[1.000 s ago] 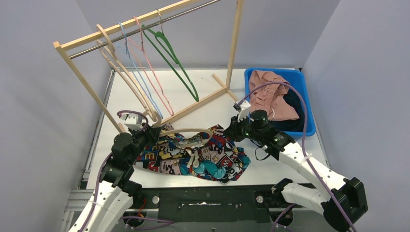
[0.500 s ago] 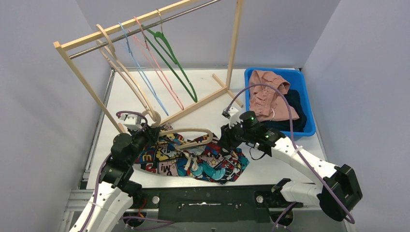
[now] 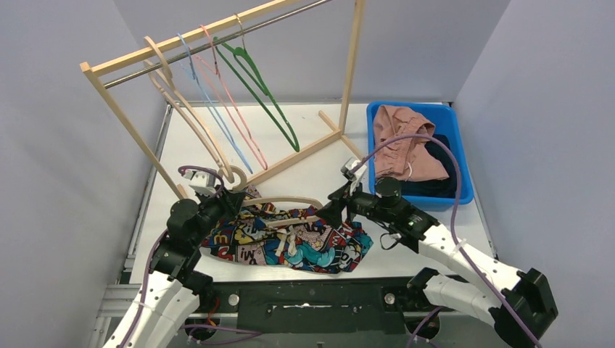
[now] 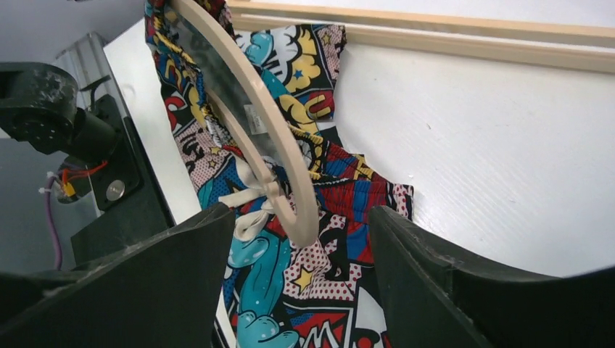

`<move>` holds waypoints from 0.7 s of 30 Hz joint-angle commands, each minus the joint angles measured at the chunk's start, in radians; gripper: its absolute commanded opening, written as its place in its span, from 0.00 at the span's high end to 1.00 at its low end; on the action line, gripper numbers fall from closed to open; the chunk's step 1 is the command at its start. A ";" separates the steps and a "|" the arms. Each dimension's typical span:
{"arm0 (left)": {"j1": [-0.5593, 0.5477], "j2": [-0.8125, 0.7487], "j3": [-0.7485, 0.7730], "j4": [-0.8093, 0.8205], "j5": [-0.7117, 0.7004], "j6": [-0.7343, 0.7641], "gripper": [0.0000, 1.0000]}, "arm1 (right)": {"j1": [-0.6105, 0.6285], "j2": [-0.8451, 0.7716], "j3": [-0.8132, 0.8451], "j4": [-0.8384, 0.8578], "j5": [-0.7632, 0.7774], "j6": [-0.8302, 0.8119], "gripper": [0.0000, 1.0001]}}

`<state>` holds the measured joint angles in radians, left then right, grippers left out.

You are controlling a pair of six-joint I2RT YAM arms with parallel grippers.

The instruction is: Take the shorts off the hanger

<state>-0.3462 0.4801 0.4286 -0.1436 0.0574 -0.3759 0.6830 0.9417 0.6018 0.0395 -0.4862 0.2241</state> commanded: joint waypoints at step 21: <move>-0.011 0.010 0.030 0.111 0.129 0.013 1.00 | 0.025 -0.005 -0.037 0.131 -0.245 -0.065 0.68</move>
<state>-0.3527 0.4984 0.4282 -0.1112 0.1696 -0.3767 0.7139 0.9619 0.5743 0.1471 -0.6888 0.1902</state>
